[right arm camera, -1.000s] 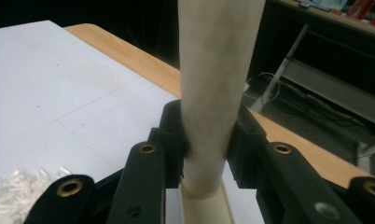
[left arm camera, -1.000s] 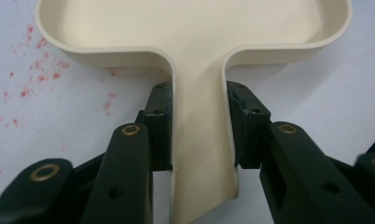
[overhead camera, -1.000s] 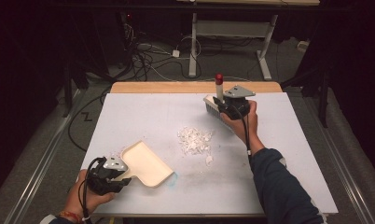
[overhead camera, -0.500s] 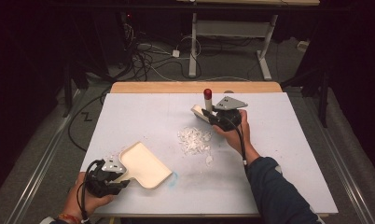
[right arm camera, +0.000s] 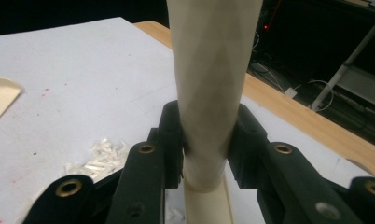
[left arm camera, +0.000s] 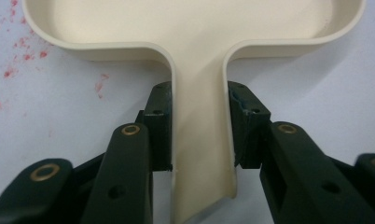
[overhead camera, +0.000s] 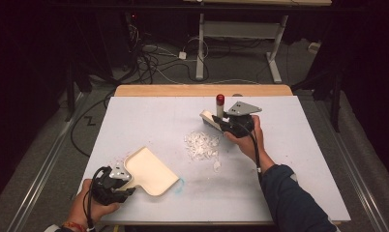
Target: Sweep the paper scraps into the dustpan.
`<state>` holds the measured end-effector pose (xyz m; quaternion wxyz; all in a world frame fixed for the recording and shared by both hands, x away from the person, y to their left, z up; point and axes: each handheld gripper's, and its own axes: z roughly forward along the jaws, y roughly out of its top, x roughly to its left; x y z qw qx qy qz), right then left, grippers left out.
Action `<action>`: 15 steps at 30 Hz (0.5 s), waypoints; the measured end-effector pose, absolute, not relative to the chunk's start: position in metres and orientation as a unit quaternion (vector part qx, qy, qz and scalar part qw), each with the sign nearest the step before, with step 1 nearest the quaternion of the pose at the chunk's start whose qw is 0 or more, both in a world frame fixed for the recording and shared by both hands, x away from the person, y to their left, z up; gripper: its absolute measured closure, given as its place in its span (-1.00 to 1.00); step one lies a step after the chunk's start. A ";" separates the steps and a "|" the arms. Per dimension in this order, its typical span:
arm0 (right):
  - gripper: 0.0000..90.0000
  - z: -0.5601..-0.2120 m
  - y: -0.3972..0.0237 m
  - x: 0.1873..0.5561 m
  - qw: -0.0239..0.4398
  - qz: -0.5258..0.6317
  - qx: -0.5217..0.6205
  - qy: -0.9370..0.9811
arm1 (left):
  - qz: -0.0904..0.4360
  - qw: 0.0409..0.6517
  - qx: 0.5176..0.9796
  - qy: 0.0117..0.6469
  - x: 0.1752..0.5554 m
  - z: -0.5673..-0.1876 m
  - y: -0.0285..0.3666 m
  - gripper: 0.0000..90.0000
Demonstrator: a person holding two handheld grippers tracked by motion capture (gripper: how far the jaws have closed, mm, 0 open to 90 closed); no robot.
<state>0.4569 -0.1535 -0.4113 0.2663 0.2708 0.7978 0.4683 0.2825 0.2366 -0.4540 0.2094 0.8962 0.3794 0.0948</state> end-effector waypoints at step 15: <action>0.55 -0.416 -0.145 0.426 0.253 0.476 0.247 0.805 | 0.096 0.201 0.899 0.377 0.283 -0.455 0.234 0.40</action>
